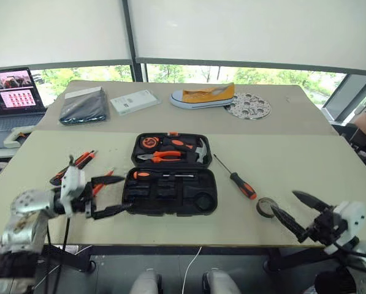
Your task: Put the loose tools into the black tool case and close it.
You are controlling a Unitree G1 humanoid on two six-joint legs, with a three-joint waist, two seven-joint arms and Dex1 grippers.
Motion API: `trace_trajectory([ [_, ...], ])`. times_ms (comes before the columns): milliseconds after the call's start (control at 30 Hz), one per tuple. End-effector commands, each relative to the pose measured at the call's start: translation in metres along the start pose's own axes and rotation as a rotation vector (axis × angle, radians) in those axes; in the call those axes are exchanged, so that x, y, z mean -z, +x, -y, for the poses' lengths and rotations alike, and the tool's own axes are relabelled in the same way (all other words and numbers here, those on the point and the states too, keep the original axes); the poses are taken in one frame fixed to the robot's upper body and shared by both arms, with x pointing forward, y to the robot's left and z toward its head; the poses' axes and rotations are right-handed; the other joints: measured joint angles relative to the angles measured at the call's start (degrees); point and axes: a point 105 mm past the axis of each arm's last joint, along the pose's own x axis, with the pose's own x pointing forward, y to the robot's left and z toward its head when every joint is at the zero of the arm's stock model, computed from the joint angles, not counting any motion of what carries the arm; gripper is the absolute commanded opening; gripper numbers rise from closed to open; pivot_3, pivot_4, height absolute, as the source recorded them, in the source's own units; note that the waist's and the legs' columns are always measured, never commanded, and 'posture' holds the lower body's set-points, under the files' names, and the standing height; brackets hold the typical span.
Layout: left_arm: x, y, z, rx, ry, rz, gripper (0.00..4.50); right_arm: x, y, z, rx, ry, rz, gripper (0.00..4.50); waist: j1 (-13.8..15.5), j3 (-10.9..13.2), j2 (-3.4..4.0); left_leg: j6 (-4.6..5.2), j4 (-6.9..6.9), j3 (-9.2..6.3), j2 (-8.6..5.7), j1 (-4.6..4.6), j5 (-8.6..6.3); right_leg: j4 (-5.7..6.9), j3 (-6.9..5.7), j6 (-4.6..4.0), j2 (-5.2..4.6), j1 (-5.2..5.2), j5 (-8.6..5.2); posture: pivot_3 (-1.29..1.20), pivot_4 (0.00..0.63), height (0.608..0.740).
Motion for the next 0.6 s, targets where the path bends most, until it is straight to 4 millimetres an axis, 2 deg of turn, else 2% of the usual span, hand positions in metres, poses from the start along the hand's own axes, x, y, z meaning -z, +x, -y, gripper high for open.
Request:
trace_trajectory([
  [33, -0.010, -0.005, 0.007, -0.044, 0.051, 0.069, 4.47, -0.004, -0.004, 0.008, 0.057, -0.068, -0.033, 4.50, 0.1, 0.0, 0.00, 0.00, 0.00, 0.01, 0.06, 0.09, 0.00, 0.01, 0.01, -0.03, -0.02, 0.04, 0.02, 0.00, 0.150, 0.740],
  [167, -0.015, 0.001, 0.015, -0.048, 0.048, 0.094, 4.47, -0.030, 0.019, -0.003, -0.045, -0.017, -0.008, 4.50, 0.1, 0.0, 0.00, -0.08, 0.00, 0.02, 0.15, 0.16, -0.05, 0.06, -0.02, -0.09, 0.02, 0.03, 0.04, 0.00, 0.150, 0.740],
  [233, -0.019, 0.006, 0.019, -0.024, 0.045, 0.110, 4.47, -0.040, 0.035, -0.008, -0.101, -0.006, -0.048, 4.50, -0.2, 0.0, 0.01, -0.08, 0.00, 0.01, 0.20, 0.18, -0.05, 0.07, 0.00, -0.16, 0.04, -0.01, 0.09, 0.00, 0.150, 0.740],
  [367, -0.024, 0.013, 0.019, -0.015, 0.047, 0.130, 4.47, -0.042, 0.056, -0.014, -0.149, 0.022, -0.176, 4.50, -0.4, 0.0, 0.00, -0.02, 0.00, 0.13, 0.25, 0.20, -0.01, 0.08, -0.04, -0.27, 0.15, -0.01, 0.06, 0.00, 0.150, 0.740],
  [467, -0.029, 0.020, 0.020, 0.004, 0.048, 0.152, 4.47, -0.032, 0.079, -0.024, -0.207, 0.020, -0.334, 4.50, -0.3, 0.0, -0.04, -0.02, -0.07, 0.15, 0.22, 0.11, -0.01, 0.05, -0.09, -0.37, 0.16, -0.07, 0.00, 0.00, 0.150, 0.740],
  [600, -0.031, 0.021, 0.019, -0.006, 0.061, 0.162, 4.47, -0.020, 0.096, -0.028, -0.221, -0.009, -0.469, 4.50, -0.3, 0.1, -0.11, -0.01, -0.08, 0.15, 0.16, -0.03, -0.01, -0.03, -0.09, -0.35, 0.16, -0.13, 0.02, 0.00, 0.150, 0.740],
])
